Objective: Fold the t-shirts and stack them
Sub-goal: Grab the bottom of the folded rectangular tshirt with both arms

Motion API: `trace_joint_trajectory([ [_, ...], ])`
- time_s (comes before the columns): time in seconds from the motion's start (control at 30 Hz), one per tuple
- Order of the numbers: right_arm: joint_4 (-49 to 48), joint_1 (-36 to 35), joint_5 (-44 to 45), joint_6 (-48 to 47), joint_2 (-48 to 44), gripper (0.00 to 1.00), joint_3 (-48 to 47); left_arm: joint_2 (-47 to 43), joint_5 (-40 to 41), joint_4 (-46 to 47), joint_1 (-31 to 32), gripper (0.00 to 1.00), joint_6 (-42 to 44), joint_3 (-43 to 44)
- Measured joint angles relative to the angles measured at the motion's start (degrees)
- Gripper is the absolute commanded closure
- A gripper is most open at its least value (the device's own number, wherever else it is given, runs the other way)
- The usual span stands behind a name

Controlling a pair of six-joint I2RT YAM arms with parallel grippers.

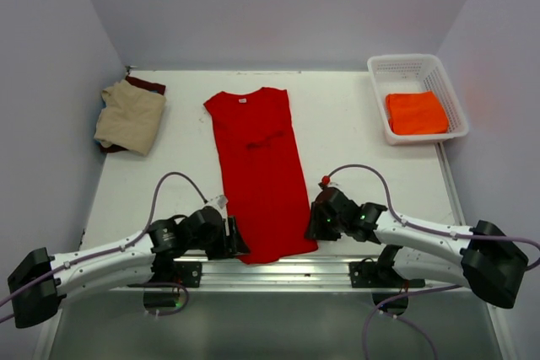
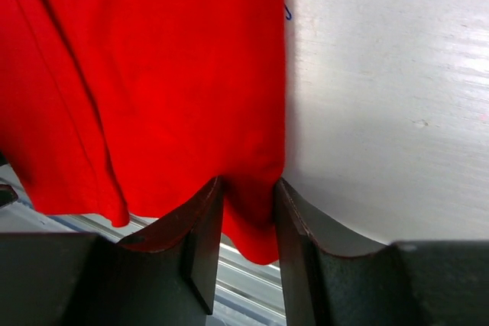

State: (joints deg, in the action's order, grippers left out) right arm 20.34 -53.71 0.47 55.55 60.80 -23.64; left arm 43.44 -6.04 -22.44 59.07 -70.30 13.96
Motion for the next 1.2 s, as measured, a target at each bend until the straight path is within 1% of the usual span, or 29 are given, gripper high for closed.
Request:
trace_joint_trajectory([
  [0.07,-1.3,0.0,-0.2,0.2,0.7,0.71,0.1,-2.1,0.9,-1.4,0.0,0.38,-0.9,-0.7],
  [0.1,-2.1,0.0,-0.4,0.4,0.9,0.78,0.4,-3.0,1.2,-1.7,0.0,0.42,-1.2,-1.0],
  [0.2,-3.2,0.0,-1.0,0.9,1.1,0.87,1.0,-4.2,2.3,-2.3,0.3,0.49,-2.2,-1.7],
  [0.33,-3.5,0.0,-1.5,1.5,0.2,0.89,1.7,-4.0,2.8,-0.7,0.7,0.51,-2.9,-2.7],
  [0.53,-2.7,0.0,-1.5,1.9,-3.4,0.92,2.5,-0.5,2.6,3.6,1.5,0.55,-3.6,-2.9],
  [0.57,-2.5,0.0,-1.4,2.0,-3.8,0.94,2.6,-0.3,2.6,3.9,1.5,0.61,-3.6,-2.9],
  [0.63,-2.3,0.0,-1.4,2.1,-4.2,1.00,2.7,-0.3,2.9,4.0,1.7,0.71,-3.8,-3.2],
  [0.67,-2.3,0.0,-1.4,2.2,-4.3,1.00,2.8,-0.3,3.1,4.0,1.7,0.87,-3.9,-3.4],
  [0.7,-2.2,0.0,-1.5,2.3,-4.3,1.00,2.8,-0.5,3.4,3.6,1.8,0.95,-3.8,-3.5],
  [0.73,-2.1,0.0,-1.5,2.3,-4.3,1.00,2.8,-0.6,3.7,3.4,1.9,1.00,-4.0,-3.8],
  [1.0,-2.1,0.0,-1.5,2.3,-4.2,1.00,2.8,-5.5,5.8,-1.5,2.2,1.00,-4.0,-4.0],
  [1.2,-2.3,0.0,-1.6,1.5,-4.2,1.00,2.8,-5.6,6.6,-2.1,2.3,1.00,-2.8,-3.5],
])
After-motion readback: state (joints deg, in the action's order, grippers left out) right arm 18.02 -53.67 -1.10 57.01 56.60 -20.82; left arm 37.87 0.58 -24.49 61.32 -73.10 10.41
